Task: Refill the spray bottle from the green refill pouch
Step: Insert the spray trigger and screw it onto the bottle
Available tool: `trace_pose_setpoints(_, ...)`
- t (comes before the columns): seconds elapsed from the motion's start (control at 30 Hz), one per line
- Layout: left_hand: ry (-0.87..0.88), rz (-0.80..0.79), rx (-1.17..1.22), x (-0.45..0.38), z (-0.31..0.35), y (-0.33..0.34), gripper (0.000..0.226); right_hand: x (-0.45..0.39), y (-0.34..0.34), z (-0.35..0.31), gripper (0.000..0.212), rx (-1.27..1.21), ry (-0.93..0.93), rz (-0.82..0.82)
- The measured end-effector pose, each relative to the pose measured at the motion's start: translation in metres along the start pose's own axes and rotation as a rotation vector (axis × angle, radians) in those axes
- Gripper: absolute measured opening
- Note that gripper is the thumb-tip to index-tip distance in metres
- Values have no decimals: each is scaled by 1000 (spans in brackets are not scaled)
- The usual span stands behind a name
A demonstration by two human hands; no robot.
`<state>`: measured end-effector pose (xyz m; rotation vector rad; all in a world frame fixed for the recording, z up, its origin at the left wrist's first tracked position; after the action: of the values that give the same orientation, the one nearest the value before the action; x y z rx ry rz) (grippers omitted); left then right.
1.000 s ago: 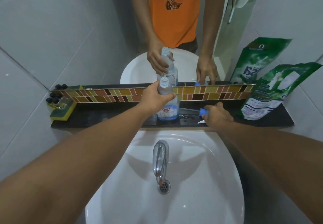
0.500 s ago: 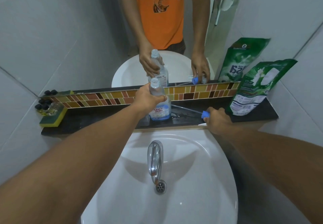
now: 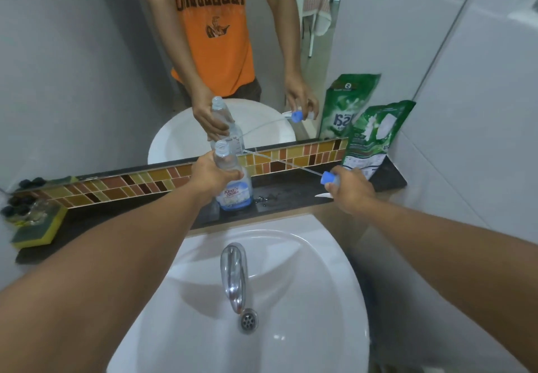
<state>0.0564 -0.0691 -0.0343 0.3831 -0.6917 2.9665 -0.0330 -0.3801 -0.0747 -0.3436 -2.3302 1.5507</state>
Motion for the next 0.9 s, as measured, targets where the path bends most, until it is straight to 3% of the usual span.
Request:
trace_pose_setpoints(0.4,11,-16,-9,3,1,0,51,22,-63,-26,41,-100,-96,95)
trace_pose_setpoints(0.9,19,-29,17,0,-1,-1,56,35,-94,-47,41,143,-222,213)
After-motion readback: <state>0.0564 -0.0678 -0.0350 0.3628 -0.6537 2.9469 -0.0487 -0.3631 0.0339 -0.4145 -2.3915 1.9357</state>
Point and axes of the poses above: each hand's wrist, its own x-axis away from the middle knuckle, its own y-axis out of the palm, z = x × y, the point moved 4 cm from there along -x, towards the middle knuckle, and after that the axes turned 2 degrees about x, right-handed, at the moved point
